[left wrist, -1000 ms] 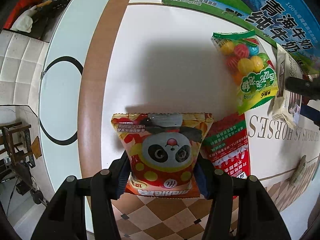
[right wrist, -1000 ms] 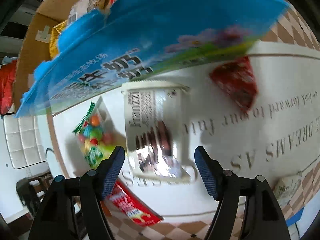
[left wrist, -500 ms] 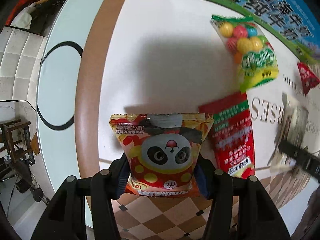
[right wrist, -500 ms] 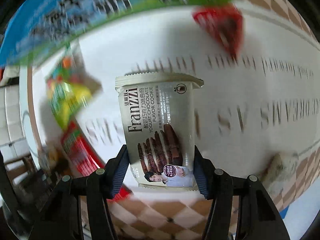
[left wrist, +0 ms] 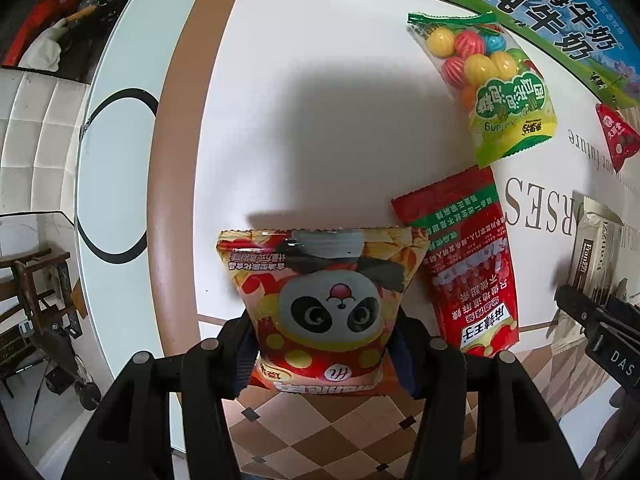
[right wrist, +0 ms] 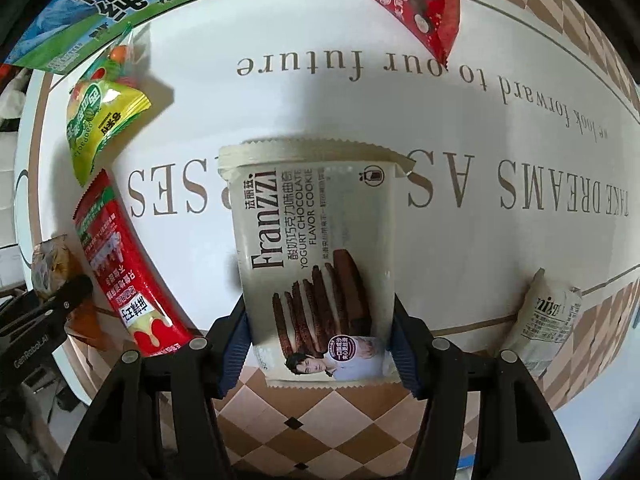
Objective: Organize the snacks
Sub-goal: 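Carry both packs into the box and open both tools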
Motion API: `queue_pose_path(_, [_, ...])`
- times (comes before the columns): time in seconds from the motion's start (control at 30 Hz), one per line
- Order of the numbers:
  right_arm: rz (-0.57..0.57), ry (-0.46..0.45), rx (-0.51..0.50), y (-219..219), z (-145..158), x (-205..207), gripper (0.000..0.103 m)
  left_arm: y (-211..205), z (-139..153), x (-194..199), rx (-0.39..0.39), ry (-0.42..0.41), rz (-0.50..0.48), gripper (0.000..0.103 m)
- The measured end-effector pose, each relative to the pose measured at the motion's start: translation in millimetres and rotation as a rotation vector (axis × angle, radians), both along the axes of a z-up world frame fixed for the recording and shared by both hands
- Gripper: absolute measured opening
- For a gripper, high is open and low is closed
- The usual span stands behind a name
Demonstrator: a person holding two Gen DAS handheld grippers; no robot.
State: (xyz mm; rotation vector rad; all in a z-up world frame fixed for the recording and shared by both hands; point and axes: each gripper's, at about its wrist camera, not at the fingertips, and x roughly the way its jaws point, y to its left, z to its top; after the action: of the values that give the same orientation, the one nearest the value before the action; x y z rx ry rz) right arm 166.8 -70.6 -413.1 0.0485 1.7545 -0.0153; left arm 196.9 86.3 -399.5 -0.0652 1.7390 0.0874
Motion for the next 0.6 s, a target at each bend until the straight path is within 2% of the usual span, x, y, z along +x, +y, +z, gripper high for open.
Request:
queue_pose_path(0.27, [-0.015,-0.013,-0.020,-7,4,12,0.066,9,1,9,-0.010,0.001,0.017,0.056])
queue_pose_path(0.53, [0.002,-0.049,-0.002,-13,20,5,0.062,0,12,4,-0.004,-0.036,-0.005,0.044])
queue_pose_path(0.57, [0.002,-0.048,0.009,-20,37,12,0.062,-2,15,4,-0.008,-0.042,-0.007,0.044])
queue_pose_path(0.6, [0.004,-0.049,0.020,-19,39,10,0.062,-3,19,4,-0.014,-0.048,-0.010,0.044])
